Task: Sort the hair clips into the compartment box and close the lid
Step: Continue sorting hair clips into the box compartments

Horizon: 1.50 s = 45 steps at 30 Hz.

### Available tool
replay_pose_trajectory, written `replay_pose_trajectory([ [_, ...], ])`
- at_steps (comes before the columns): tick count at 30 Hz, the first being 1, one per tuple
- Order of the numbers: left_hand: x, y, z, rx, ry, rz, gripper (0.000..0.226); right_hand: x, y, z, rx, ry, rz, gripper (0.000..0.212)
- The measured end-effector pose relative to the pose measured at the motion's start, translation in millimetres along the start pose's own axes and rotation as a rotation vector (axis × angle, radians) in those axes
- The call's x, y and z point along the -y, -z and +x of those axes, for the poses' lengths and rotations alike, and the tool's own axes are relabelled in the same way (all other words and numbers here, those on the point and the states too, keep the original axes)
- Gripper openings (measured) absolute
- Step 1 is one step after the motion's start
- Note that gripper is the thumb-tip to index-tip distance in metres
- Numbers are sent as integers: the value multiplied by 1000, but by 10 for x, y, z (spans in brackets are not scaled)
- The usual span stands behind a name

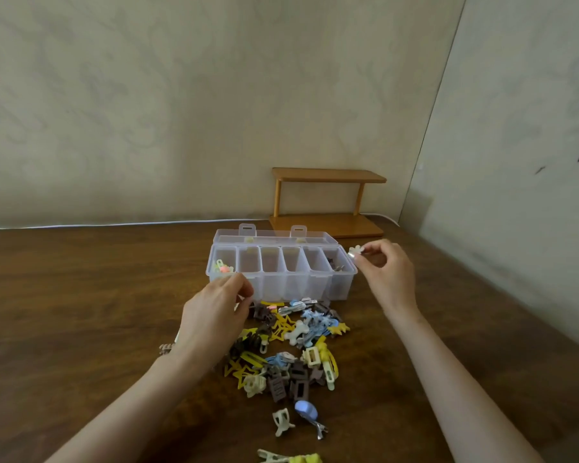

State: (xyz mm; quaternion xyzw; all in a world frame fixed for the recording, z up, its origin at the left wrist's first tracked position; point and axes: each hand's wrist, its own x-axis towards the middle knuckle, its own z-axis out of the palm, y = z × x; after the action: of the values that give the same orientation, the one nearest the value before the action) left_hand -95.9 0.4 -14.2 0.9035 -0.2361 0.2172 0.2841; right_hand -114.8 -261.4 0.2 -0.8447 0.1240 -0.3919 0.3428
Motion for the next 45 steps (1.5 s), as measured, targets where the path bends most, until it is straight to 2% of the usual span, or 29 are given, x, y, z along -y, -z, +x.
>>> replay_pose_trajectory([
  [7, -6, 13, -7, 23, -23, 99, 13, -4, -131, 288, 158, 15, -173, 17],
  [12, 4, -4, -12, 34, 7, 193, 14, 3, -46, 142, 87, 30, -70, 9],
  [16, 21, -10, -16, 70, 56, 245, 15, 54, 25, -22, 32, 28, 45, 13],
  [20, 74, -11, -7, 90, 97, 210, 15, 98, -31, -210, 10, 57, 136, 14],
  [26, 102, -10, 3, 108, 134, 156, 12, 34, -51, -308, 95, 75, 101, 14],
  [35, 104, -12, 4, 90, 178, 193, 27, 58, -62, -350, 164, 107, 72, 14],
  [45, 162, -41, 2, 32, 181, 42, 18, 179, -86, -434, 275, 134, 152, 16],
])
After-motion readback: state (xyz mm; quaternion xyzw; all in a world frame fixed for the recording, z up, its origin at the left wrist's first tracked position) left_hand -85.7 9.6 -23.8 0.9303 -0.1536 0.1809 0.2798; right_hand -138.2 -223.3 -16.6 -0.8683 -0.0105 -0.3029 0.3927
